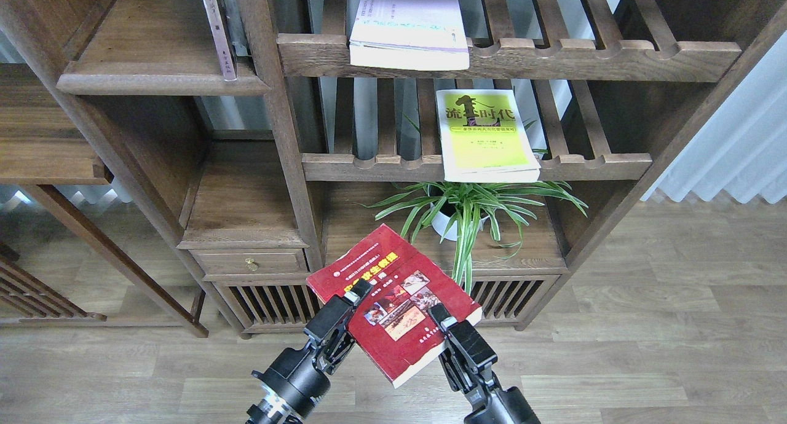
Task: Organize books on shelf
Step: 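Hand the red book from the right gripper to the left gripper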
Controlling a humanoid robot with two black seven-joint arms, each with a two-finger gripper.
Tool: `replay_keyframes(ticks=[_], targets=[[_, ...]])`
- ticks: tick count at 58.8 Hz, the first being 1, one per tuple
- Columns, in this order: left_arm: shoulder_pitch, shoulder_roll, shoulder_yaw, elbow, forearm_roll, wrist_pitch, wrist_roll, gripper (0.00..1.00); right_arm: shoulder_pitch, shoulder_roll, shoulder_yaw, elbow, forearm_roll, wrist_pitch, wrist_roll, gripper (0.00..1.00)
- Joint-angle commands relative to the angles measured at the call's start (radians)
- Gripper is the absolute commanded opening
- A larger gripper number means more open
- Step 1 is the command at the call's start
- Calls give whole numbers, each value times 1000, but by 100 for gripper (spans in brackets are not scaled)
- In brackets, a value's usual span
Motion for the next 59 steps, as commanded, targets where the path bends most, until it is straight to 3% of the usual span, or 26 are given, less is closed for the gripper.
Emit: replay_keyframes(ticks=[1,11,21,26,30,48,50,55,59], targets=[[-3,7,0,0,0,0,1,46,-1,-1,0,0,0,0,0,10],[-5,18,2,-2,0,0,4,36,-3,-1,-2,0,-1,0,0,10],[-11,19,12,-2,0,0,5,34,-9,-1,-2,-3,-3,0,-2,10],[-11,30,22,-2,0,0,22,24,-8,-1,-2,-8,-3,0,-2,11],[-9,42,25,-2,0,0,60,10,0,-2,0,-21,-4,0,-2,12],[-6,130,8,-3,7,0,96,6,22,6,5,-63,-4,0,-2,14],[-6,136,5,-3,9,0,97,6,22,7,6,-66,-6,0,0,17],[-3,139,-1,-3,9,0,99,6,23,10,6,-72,-11,0,-3,37],[-2,139,-14,-3,17,0,103,6,26,10,14,-74,-15,0,-14,59]])
